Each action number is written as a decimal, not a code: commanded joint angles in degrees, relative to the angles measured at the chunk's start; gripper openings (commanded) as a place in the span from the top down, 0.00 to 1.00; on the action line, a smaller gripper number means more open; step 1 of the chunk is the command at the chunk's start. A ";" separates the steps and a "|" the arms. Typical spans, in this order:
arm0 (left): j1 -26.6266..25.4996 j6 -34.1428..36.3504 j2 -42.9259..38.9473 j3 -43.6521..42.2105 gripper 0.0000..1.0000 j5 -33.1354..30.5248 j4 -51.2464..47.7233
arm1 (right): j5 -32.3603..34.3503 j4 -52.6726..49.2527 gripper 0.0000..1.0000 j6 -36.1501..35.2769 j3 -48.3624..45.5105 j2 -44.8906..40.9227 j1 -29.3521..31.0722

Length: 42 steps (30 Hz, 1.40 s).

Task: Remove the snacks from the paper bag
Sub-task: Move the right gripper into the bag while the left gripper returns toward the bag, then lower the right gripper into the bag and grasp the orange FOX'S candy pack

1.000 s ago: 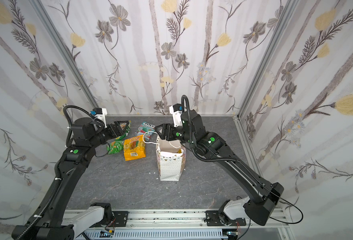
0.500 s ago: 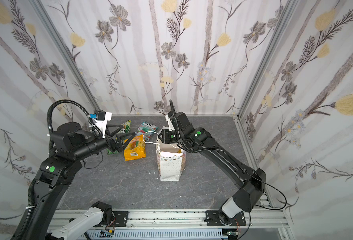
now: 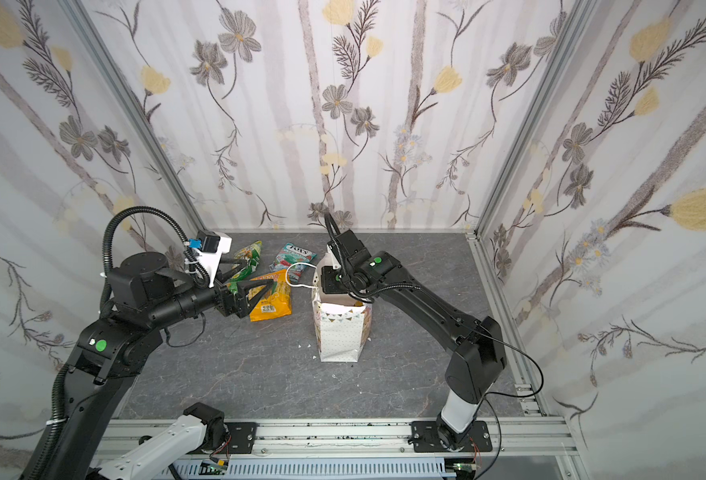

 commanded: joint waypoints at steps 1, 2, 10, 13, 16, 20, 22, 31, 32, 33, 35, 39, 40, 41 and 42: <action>-0.14 1.72 0.01 -0.11 0.00 -0.98 -0.03 | 1.34 -1.45 0.79 -0.49 0.30 1.20 0.09; -0.05 1.78 -0.11 -0.17 0.00 -1.08 -0.07 | 1.33 -1.90 0.79 -0.67 0.29 1.75 0.13; -0.28 0.49 0.57 -1.24 0.00 -1.74 1.38 | -1.74 -4.85 0.79 -2.24 0.51 5.73 0.40; -0.45 0.50 0.72 -1.18 0.00 -1.86 1.46 | -1.95 -5.61 0.78 -2.42 0.51 6.82 0.39; -0.58 0.54 0.89 -1.32 0.00 -2.12 1.56 | -2.25 -6.43 0.74 -2.68 0.54 7.95 0.39; -0.63 0.45 1.03 -1.32 0.00 -2.18 1.63 | -2.71 -7.43 0.66 -3.05 0.82 9.71 0.48; -0.71 0.56 1.00 -1.32 0.00 -2.30 1.61 | -2.60 -7.37 0.62 -3.24 0.82 10.32 0.48; -0.81 0.56 0.93 -1.32 0.00 -2.56 1.64 | -4.17 -6.74 0.39 -4.49 0.14 14.85 0.51; -0.78 0.54 0.98 -1.32 0.00 -2.55 1.64 | -4.22 -6.30 0.37 -4.61 -0.21 15.37 0.44; -0.80 0.56 0.98 -1.32 0.00 -2.59 1.64 | -4.36 -5.95 0.34 -4.65 -0.40 15.83 0.40; -0.88 0.45 0.99 -1.32 0.00 -2.60 1.64 | -5.26 -4.71 0.27 -4.98 -1.06 16.87 0.39; -0.85 0.41 1.00 -1.32 0.00 -2.58 1.69 | -6.92 -2.42 0.20 -5.01 -2.91 18.73 0.39; -0.89 0.37 1.04 -1.27 0.00 -2.65 1.66 | -7.25 -1.70 0.19 -4.90 -3.64 18.89 0.39; -0.89 0.39 1.08 -1.21 0.00 -2.63 1.57 | -7.69 -0.95 0.17 -4.81 -4.32 19.05 0.40; -0.89 0.37 1.14 -1.23 0.00 -2.59 1.55 | -8.26 -0.13 0.16 -4.72 -5.05 19.19 0.44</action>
